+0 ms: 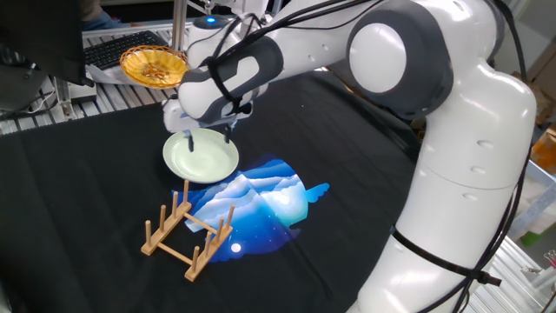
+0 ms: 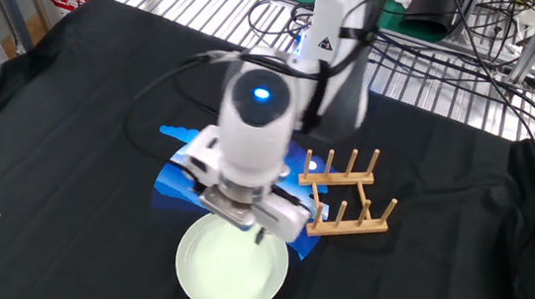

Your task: Put the dish on the dish rack

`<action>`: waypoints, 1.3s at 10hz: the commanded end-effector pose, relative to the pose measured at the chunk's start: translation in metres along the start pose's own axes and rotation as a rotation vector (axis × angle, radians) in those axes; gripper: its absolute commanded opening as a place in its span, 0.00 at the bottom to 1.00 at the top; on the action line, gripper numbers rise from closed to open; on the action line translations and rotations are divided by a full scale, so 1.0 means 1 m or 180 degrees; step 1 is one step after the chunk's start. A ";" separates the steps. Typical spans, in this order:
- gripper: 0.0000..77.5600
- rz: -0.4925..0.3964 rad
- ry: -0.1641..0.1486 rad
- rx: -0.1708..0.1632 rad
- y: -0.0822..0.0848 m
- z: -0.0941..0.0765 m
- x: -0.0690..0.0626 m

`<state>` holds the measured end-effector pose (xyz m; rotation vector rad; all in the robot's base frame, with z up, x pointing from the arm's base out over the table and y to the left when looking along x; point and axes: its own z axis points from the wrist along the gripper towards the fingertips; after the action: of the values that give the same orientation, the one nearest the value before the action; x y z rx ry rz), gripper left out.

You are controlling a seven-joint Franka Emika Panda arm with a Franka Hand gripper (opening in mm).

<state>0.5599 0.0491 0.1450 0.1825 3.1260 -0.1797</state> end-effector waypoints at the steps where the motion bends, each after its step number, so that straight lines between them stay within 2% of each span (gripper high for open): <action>1: 1.00 0.0106 -0.0011 0.0078 0.017 -0.003 0.002; 2: 1.00 0.0128 -0.0013 0.0093 0.022 -0.003 0.002; 6: 1.00 0.0134 0.0017 0.0085 0.022 -0.003 0.002; 9: 1.00 0.0147 0.0020 0.0123 0.022 -0.003 0.002; 10: 1.00 0.0146 0.0010 0.0155 0.022 -0.003 0.002; 13: 1.00 0.0111 -0.0123 0.0153 0.022 -0.003 0.002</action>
<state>0.5602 0.0717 0.1437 0.2514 3.0975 -0.2548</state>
